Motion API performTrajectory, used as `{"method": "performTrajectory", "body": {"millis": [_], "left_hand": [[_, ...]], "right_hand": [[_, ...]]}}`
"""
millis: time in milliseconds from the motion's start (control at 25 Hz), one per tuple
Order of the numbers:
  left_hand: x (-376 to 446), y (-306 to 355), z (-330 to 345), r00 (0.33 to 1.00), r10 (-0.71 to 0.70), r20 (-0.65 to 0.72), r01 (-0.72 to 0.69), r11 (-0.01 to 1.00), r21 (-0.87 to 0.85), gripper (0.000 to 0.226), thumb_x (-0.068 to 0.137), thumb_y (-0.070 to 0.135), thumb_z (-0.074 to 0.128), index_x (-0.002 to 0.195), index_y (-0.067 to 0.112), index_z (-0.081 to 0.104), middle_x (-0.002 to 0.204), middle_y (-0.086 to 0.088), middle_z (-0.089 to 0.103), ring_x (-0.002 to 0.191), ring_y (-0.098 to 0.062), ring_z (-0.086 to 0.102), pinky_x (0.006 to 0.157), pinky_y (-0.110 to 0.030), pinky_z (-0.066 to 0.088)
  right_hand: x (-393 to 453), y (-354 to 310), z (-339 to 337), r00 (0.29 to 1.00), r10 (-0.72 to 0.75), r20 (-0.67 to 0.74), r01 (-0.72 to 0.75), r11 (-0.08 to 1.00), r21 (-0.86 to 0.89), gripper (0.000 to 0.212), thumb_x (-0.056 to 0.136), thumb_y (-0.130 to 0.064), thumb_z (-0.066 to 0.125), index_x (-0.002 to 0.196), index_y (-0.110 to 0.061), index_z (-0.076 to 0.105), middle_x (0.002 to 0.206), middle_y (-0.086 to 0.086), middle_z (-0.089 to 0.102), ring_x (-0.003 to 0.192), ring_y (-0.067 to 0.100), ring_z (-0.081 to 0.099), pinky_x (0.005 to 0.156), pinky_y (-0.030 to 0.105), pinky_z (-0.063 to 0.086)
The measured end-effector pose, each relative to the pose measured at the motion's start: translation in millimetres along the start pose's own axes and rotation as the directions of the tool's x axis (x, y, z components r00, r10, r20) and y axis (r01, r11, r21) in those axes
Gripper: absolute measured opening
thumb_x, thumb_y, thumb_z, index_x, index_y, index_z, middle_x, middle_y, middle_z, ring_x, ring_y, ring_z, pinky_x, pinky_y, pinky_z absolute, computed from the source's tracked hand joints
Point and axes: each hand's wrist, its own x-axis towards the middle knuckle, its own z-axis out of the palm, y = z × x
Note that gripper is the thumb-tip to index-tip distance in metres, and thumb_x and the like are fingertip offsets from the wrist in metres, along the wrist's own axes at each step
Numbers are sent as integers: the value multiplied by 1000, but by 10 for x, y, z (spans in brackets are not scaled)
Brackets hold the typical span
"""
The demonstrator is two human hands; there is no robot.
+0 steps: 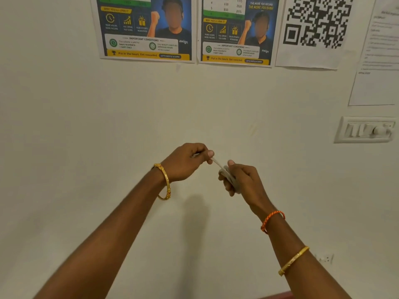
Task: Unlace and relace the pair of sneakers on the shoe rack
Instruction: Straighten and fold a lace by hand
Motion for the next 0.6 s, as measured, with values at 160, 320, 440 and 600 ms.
{"method": "performTrajectory", "body": {"millis": [160, 320, 440, 600], "left_hand": [[-89, -149, 306, 995, -72, -63, 53, 961, -272, 22, 93, 33, 53, 78, 20, 62, 75, 7, 58, 64, -6, 52, 60, -14, 43], [-248, -279, 770, 960, -274, -63, 170, 744, -646, 22, 91, 32, 57, 95, 14, 68, 89, -2, 68, 82, -12, 64, 76, -29, 52], [-357, -309, 1053, 918, -397, -27, 229, 582, -780, 25, 92, 29, 57, 101, 11, 70, 92, -5, 71, 84, -13, 66, 73, -27, 54], [-461, -415, 1318, 893, -445, 72, 301, 470, -830, 23, 95, 24, 52, 104, 10, 68, 92, -6, 69, 82, -15, 64, 70, -24, 54]], "right_hand": [[-78, -56, 41, 986, 144, 88, -166, 919, 357, 55, 94, -41, 41, 58, -4, 57, 39, 1, 36, 36, 12, 29, 44, 25, 25], [-125, 50, 123, 965, 219, 142, -258, 711, 654, 42, 77, -39, 56, 51, -6, 54, 33, -4, 30, 29, 7, 25, 36, 20, 23], [-191, 212, 142, 955, 263, 135, -274, 616, 738, 38, 77, -36, 56, 55, -8, 44, 32, -5, 29, 27, 5, 25, 32, 17, 24], [-330, 479, 99, 925, 348, 155, -337, 557, 759, 41, 79, -34, 58, 49, -8, 51, 31, -6, 30, 26, 5, 25, 31, 15, 24]]}}
